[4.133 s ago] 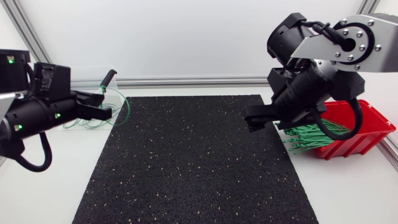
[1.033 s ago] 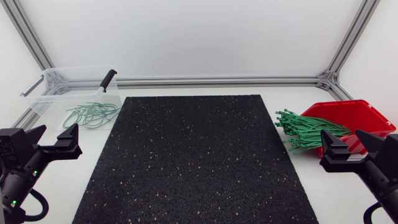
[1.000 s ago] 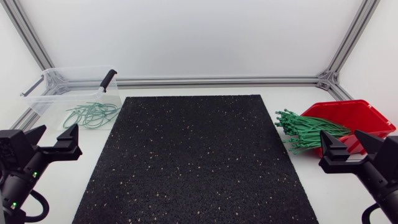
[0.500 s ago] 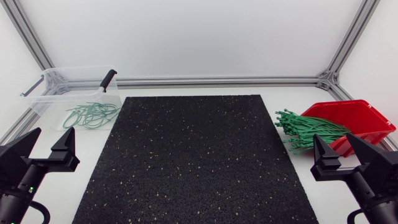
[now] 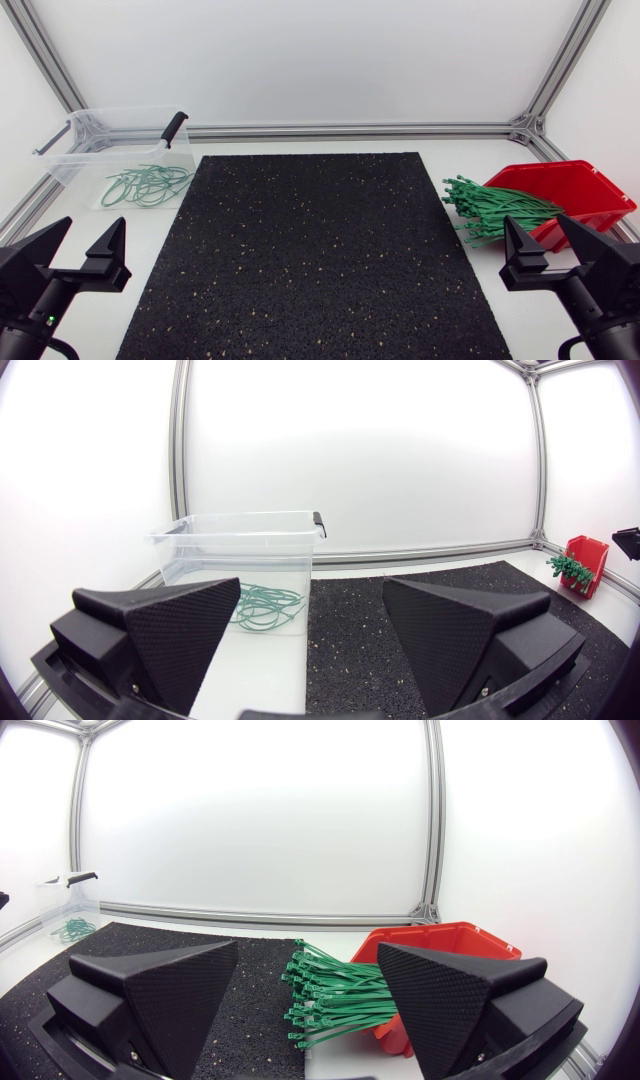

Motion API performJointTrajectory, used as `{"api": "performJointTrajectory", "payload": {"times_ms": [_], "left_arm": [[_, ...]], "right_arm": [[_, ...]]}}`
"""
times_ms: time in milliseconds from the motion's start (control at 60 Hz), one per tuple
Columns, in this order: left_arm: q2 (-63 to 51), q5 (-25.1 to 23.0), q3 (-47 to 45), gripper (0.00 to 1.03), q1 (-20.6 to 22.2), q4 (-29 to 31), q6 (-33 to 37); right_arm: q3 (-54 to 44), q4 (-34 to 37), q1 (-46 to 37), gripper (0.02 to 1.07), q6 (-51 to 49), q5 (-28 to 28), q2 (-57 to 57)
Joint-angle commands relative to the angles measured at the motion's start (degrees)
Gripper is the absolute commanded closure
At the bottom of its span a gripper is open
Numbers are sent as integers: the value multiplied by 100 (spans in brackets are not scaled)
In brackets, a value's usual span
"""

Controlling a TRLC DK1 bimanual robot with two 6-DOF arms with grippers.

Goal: Take a green cable tie from the red box, thread the tail through the head to close it, then place it in the transparent bin on the left.

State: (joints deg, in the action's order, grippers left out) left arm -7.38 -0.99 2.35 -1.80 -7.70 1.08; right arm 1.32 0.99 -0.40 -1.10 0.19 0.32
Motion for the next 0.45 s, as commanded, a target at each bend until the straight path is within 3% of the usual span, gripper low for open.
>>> {"api": "performJointTrajectory", "payload": {"times_ms": [0, 200, 433], "left_arm": [[233, 46, -241, 4, 69, 167, -104], [738, 99, -235, 4, 180, 770, -108], [738, 99, -235, 4, 180, 770, -108]], "right_arm": [[-132, -99, 40, 6, 110, -19, -32], [-132, -99, 40, 6, 110, -19, -32], [-132, -99, 40, 6, 110, -19, -32]]}}
